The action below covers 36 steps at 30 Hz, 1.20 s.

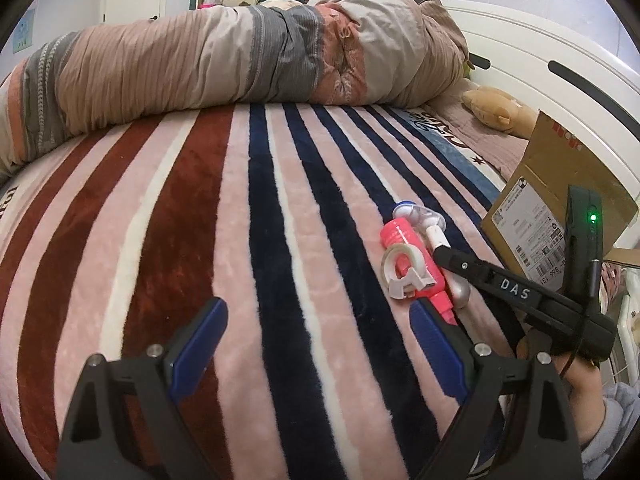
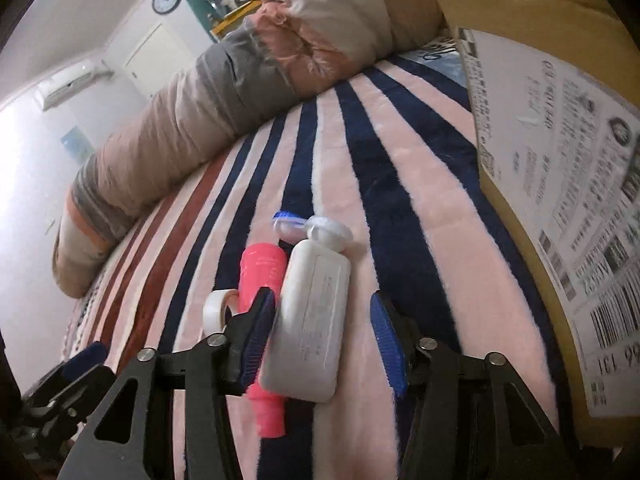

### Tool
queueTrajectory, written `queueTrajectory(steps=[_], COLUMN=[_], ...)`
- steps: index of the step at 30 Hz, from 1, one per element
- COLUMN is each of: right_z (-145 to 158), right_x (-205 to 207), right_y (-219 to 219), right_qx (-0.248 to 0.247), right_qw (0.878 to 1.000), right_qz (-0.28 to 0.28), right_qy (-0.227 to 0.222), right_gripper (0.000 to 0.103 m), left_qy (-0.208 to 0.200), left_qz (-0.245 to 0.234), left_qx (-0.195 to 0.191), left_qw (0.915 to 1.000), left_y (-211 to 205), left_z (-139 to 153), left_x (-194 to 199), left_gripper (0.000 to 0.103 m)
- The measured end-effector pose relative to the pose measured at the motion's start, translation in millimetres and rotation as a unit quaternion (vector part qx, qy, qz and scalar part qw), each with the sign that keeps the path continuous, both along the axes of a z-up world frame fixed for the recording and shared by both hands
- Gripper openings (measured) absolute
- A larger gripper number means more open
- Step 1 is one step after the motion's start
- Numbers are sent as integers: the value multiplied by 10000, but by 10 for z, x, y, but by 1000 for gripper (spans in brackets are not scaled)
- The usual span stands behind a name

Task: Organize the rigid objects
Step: 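Drop white tube in box with right tool while left grasps tape roll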

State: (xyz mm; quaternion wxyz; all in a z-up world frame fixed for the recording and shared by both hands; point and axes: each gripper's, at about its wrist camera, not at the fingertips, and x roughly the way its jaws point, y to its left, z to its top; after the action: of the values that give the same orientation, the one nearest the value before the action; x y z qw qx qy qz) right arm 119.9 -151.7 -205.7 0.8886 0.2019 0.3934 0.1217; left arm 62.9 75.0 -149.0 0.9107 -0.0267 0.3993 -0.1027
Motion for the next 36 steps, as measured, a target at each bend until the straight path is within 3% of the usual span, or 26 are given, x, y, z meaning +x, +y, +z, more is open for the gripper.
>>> queueTrajectory(steps=[6,11,16,18,20,22,25,27,29,32,36], right_z=[64,-5,65,211,487,864,1425,1731,1901,2046,2047], right_x=[-6,-1,-114,-275,-452,-613,-819,-902,-941,-1003,-966], right_y=[14,243,261,273,255,219,149,-12,-168,-491,-831], right_qx=[-1004,-2294,-2367,-2406,-2068,-1705,-1450,-1342,-1415,-1924,-2205], right_qw=[9944,9692,9670,9629,9658,9663,9581,9549,9535,9461,9469], right_qz=[304,894,884,995,1118,1247,1416,1449,1330,1010,778], right_qy=[-100,60,-337,-706,-1096,-1473,-2024,-2218,-2307,-2400,-2205], right_gripper=[31,32,31,31,31,31,31,31,31,31,31], left_qy=[16,55,109,177,225,282,456,516,453,400,596], left_qz=[-14,-50,-215,-403,-528,-578,-663,-691,-779,-833,-819], left_qx=[-36,-21,-178,-533,-806,-953,-1094,-1157,-1331,-1031,-233], left_qw=[10000,10000,9996,9976,9951,9934,9907,9895,9870,9904,9946], left_y=[-1,-70,-136,-169,-229,-321,-459,-516,-511,-476,-379], left_z=[-10,-33,-82,-112,-145,-191,-303,-371,-364,-267,-195], left_x=[14,76,108,143,209,302,473,558,569,490,384], left_gripper=[91,91,91,91,90,82,60,35,17,15,15])
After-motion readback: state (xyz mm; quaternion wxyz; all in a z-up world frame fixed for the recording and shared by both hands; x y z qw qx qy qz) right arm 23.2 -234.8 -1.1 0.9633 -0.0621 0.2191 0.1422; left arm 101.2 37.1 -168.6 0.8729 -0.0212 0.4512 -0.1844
